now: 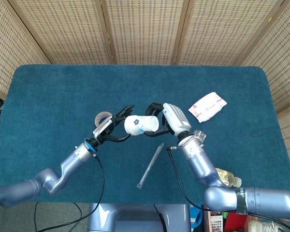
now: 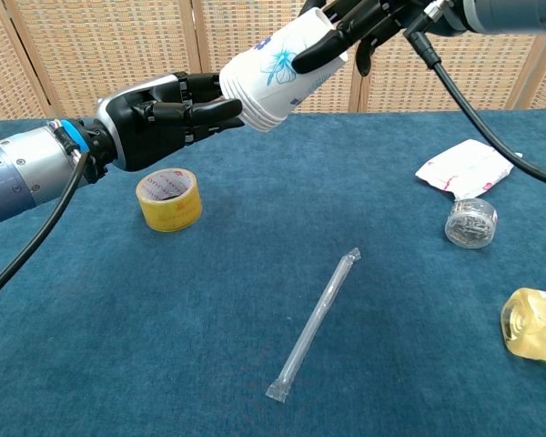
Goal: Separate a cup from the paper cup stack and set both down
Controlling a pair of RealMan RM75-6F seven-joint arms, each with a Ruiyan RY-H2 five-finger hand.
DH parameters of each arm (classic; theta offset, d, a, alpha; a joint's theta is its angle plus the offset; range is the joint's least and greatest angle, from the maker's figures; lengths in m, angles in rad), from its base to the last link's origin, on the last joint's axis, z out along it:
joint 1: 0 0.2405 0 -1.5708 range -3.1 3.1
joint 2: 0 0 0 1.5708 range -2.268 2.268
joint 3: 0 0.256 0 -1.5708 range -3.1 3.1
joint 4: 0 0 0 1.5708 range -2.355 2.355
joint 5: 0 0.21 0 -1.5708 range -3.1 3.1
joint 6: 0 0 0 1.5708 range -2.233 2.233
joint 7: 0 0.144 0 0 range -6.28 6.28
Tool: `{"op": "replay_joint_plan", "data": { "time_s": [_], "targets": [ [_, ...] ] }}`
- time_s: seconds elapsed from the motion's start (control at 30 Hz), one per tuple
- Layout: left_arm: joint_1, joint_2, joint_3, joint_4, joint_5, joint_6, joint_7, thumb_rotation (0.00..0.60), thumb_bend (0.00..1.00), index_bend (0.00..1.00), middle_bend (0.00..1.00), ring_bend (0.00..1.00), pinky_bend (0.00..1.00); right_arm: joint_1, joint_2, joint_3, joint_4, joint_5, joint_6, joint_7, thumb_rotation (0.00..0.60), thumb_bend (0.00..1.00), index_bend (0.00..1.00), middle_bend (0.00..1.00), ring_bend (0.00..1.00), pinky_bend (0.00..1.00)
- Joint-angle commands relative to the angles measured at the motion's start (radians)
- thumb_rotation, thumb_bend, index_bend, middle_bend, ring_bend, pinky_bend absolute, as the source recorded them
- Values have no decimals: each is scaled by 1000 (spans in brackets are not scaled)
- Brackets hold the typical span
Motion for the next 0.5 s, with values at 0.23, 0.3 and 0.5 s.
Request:
{"op": "replay_joint_plan", "data": {
  "time_s": [0.23, 0.3, 0.5],
  "targets": [
    [-7, -11, 4, 10, -10, -5, -6, 600, 401, 629, 19, 0, 0, 1, 0, -8, 2, -4, -9, 3, 600, 199, 723, 604, 479, 678],
    [-11, -15, 2, 14, -13, -8, -6, 600, 403, 643, 23, 0, 0, 2, 0, -10, 0, -7, -11, 4, 600, 199, 723, 604, 479, 679],
    [-18, -27, 0, 26, -21, -14, -3, 600, 405, 681, 33, 0, 0, 0, 4, -12, -5, -13, -6, 4, 600, 199, 723, 604, 479, 678]
  ]
}}
